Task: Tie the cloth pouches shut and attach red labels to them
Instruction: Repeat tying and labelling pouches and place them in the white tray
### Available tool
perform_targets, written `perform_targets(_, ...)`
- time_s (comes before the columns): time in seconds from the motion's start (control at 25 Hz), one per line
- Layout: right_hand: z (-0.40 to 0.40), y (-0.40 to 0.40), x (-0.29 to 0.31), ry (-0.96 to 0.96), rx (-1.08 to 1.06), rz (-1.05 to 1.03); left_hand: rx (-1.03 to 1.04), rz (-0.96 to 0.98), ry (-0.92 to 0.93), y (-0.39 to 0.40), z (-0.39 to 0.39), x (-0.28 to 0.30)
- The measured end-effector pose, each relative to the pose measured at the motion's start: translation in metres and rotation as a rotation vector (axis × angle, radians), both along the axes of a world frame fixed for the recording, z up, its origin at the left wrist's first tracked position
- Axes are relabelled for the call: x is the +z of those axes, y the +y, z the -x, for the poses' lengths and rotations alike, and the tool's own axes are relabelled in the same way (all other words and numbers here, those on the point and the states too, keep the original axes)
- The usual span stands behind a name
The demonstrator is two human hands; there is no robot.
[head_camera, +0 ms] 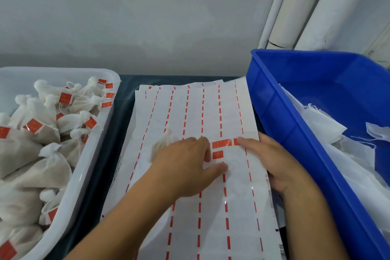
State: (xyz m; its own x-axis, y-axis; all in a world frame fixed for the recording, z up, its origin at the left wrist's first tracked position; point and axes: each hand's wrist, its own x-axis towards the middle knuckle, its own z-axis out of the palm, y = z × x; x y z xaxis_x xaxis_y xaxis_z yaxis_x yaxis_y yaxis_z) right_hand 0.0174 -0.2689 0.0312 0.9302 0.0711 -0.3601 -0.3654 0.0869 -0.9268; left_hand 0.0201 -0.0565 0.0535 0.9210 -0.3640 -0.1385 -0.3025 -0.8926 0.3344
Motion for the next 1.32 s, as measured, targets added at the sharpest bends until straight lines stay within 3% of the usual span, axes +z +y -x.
perform_targets(0.24,0.003,0.010,-0.002,0.003,0.050,-0.145,-0.064,-0.006,0.042,0.003,-0.017,-0.010)
perform_targets(0.6,0.001,0.019,-0.005,0.006,0.017,-0.085,-0.089,0.160,0.098,0.008,-0.023,-0.022)
perform_targets(0.88,0.001,0.022,-0.004,-0.047,0.104,-0.013,-0.134,-0.027,-0.064,-0.001,-0.031,-0.016)
perform_targets(1.08,-0.001,0.022,-0.011,-0.075,0.083,0.047,-0.135,-0.053,-0.095,-0.001,-0.037,-0.013)
perform_targets(1.32,-0.002,0.022,-0.014,-0.089,0.088,0.036,0.075,0.236,-0.169,0.001,-0.012,-0.032)
